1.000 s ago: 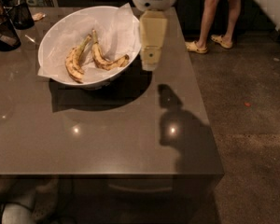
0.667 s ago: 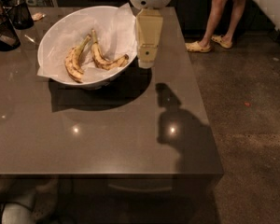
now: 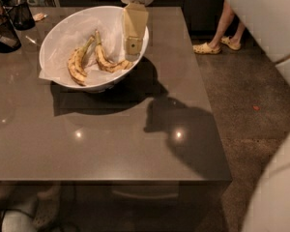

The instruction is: Pick banana from white bowl

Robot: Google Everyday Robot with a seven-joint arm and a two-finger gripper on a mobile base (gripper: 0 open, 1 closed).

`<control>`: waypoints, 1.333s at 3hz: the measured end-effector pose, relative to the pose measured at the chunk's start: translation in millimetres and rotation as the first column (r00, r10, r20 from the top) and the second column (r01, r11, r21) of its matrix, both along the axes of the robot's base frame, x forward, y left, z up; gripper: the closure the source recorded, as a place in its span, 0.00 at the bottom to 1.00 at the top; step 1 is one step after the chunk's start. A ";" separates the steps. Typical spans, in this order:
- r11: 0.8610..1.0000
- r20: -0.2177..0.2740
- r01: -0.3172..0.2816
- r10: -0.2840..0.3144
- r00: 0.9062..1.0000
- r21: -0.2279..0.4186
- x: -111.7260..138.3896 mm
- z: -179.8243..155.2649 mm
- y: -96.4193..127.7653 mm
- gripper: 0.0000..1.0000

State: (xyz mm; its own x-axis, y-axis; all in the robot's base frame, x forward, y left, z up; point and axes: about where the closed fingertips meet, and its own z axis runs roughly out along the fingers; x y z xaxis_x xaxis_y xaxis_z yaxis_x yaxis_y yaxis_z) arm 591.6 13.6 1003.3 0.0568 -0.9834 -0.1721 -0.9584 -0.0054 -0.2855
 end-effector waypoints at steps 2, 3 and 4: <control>0.999 -0.046 0.036 -0.034 0.998 0.037 33.0 -14.1 16.9 0.18; 0.997 -0.069 0.033 -0.028 0.997 0.065 41.6 -20.1 24.4 0.27; 0.997 -0.093 0.023 -0.015 0.996 0.079 46.6 -26.9 32.5 0.34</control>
Offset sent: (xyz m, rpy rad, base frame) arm 0.0269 0.0070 -0.0251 -0.0037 0.1588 -0.0508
